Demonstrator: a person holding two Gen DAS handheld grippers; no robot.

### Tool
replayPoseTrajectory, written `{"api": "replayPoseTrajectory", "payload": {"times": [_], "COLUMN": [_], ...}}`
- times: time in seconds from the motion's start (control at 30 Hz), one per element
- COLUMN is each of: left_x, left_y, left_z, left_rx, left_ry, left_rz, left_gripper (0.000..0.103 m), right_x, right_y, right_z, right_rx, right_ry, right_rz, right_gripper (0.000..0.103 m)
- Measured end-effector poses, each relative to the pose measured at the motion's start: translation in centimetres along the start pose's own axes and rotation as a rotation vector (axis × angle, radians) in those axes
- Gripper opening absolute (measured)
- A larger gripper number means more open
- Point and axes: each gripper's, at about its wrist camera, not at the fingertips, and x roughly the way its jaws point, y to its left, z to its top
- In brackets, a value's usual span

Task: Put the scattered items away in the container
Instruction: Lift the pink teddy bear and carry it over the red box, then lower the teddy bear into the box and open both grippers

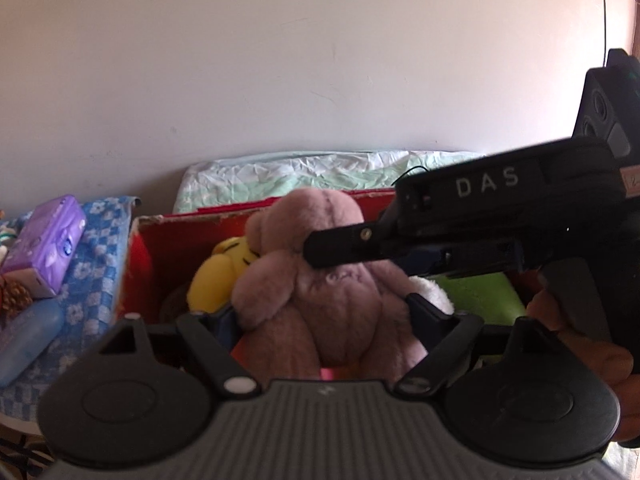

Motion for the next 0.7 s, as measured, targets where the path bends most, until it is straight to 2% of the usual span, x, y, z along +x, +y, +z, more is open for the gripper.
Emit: {"api": "replayPoseTrajectory", "payload": {"times": [0.2,0.33,0.47,0.7], "left_x": [-0.3,-0.3,0.0,0.0], "left_y": [-0.2,-0.5,0.4,-0.8], "left_z": [-1.5,-2.3,-2.5,-2.6], "left_rx": [0.037,0.081,0.063,0.083], "left_ry": [0.004,0.008,0.017,0.031], "left_rz": [-0.018,0.018,0.025,0.041], "left_gripper": [0.089,0.089,0.091,0.089], "right_x": [-0.2,0.4,1.5,1.2], "right_y": [0.4,1.0,1.7,1.7], "right_z": [-1.0,-1.2,-1.5,-1.3], "right_rx": [-0.022,-0.025,-0.041,-0.053], "right_ry": [0.025,0.041,0.047,0.06], "right_rz": [-0.018,-0.024,-0.028,-0.04], "right_gripper": [0.043,0.043,0.044,0.046]}}
